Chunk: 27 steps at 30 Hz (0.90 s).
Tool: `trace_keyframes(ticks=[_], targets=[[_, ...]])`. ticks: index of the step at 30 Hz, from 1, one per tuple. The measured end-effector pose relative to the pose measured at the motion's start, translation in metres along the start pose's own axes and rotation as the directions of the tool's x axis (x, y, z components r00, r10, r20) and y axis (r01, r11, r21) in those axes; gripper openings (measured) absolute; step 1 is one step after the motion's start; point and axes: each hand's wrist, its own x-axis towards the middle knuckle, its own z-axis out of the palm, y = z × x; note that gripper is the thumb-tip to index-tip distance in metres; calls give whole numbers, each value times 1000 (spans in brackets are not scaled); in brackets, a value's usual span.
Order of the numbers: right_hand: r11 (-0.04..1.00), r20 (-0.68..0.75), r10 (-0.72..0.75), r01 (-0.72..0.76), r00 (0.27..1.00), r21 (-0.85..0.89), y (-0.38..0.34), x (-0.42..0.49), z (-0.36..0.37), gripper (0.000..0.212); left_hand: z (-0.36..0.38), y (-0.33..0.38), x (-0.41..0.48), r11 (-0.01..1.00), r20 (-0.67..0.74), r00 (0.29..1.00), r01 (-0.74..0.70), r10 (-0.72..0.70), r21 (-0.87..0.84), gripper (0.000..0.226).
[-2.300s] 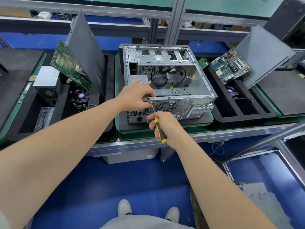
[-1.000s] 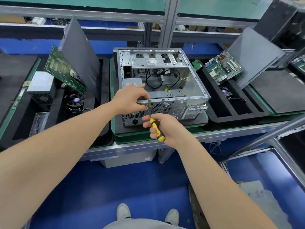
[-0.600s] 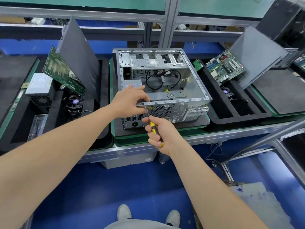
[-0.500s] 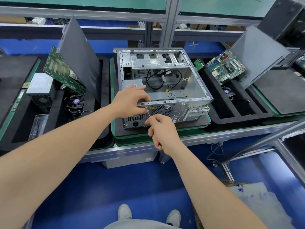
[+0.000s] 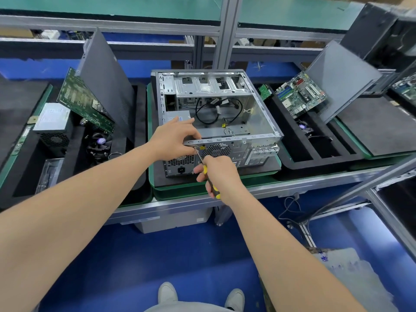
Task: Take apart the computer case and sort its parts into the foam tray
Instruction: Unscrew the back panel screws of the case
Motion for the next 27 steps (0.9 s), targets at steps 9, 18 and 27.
trace_keyframes(ticks=[9, 18, 27], targets=[[656, 558, 86, -469, 825, 592, 2, 1, -11, 25, -1, -2, 0, 1000, 14, 1000, -15, 15, 10, 32], [994, 91, -34, 24, 995, 110, 10, 3, 7, 26, 0, -2, 0, 1000, 5, 1000, -17, 17, 15, 29], [484, -108, -585, 239, 803, -842, 26, 9, 20, 9, 1, -2, 0, 1000, -8, 1000, -15, 16, 6, 26]])
